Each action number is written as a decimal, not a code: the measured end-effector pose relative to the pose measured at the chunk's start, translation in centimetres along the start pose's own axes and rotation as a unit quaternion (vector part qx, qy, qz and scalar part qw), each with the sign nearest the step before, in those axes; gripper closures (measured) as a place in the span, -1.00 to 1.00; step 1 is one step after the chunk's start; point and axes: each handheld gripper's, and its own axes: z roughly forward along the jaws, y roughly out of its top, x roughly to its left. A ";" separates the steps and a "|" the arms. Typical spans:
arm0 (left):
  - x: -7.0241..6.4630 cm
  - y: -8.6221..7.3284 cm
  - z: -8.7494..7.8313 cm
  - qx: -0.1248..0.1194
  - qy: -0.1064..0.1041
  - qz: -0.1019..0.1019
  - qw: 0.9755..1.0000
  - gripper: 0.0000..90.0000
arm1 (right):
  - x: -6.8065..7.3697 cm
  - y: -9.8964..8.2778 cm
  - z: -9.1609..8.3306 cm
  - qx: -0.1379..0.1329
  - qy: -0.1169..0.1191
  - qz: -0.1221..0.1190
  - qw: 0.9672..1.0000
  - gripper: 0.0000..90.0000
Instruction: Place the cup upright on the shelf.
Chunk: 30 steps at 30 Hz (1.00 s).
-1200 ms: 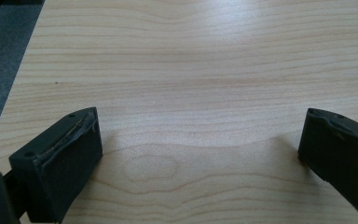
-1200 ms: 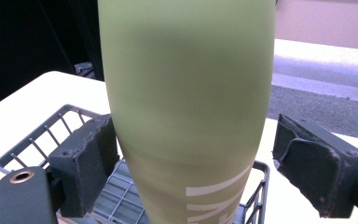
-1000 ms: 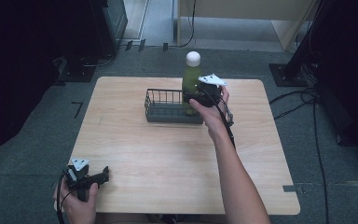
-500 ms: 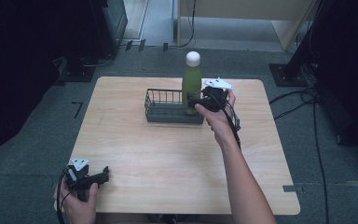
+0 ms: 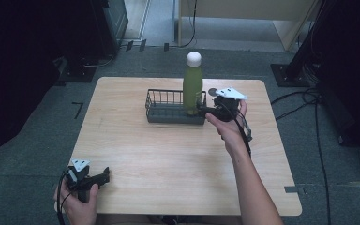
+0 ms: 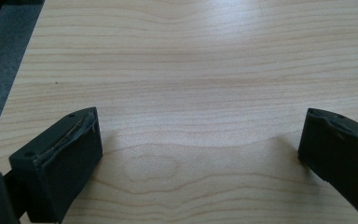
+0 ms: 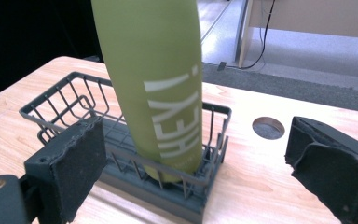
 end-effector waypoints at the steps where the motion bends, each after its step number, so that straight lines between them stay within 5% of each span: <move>1: 0.0 0.0 0.0 0.000 0.000 0.000 1.000 -1.00 | -0.3 -0.3 -0.4 0.000 0.000 0.001 1.000 -0.90; 30: 0.0 0.0 0.0 0.000 0.000 0.000 1.000 -1.00 | -4.4 -6.0 -6.4 0.009 -0.037 0.026 0.999 -0.91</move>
